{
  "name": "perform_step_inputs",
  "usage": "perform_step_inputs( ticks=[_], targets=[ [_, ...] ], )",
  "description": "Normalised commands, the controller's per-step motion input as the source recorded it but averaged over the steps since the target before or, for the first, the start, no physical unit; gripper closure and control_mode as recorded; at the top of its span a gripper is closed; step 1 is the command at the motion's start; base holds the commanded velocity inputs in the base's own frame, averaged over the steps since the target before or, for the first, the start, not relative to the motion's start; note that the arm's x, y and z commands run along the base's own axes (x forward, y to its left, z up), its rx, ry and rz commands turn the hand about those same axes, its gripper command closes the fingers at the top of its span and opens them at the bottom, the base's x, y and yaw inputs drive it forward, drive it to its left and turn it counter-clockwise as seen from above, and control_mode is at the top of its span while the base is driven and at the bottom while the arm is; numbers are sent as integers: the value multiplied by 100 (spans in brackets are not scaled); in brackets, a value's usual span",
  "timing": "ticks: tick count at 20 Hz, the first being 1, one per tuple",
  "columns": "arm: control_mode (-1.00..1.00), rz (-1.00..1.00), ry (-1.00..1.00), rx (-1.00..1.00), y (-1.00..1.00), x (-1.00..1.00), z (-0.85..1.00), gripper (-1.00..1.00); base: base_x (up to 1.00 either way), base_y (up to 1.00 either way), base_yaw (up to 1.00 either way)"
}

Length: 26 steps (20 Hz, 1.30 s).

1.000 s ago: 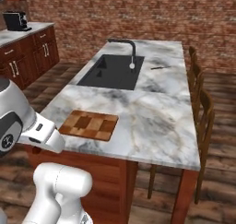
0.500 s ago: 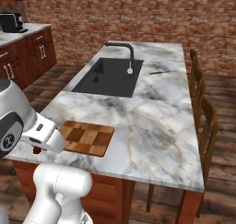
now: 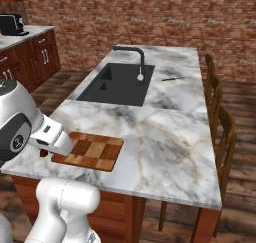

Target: Retrieve the chicken drumstick from the fridge and place it on the cutting board.

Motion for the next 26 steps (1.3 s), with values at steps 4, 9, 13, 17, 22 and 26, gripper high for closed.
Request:
perform_step_inputs(
  ticks=[4, 9, 13, 17, 22, 26],
  targets=[
    [-100, 0, -6, 0, 32, 92, -24, 100, 0, 0, 0],
    [-100, -4, -2, 0, 27, 99, -48, 100, 0, 0, 0],
    [-100, -8, -11, 0, 4, 64, -57, 100, 0, 0, 0],
    [-100, 2, -5, 0, -14, 42, -60, 100, 0, 0, 0],
    [-100, 13, 9, 0, -30, 32, -57, 100, 0, 0, 0],
    [-100, 5, 15, 3, -15, 41, -27, 100, 0, 0, 0]
  ],
)
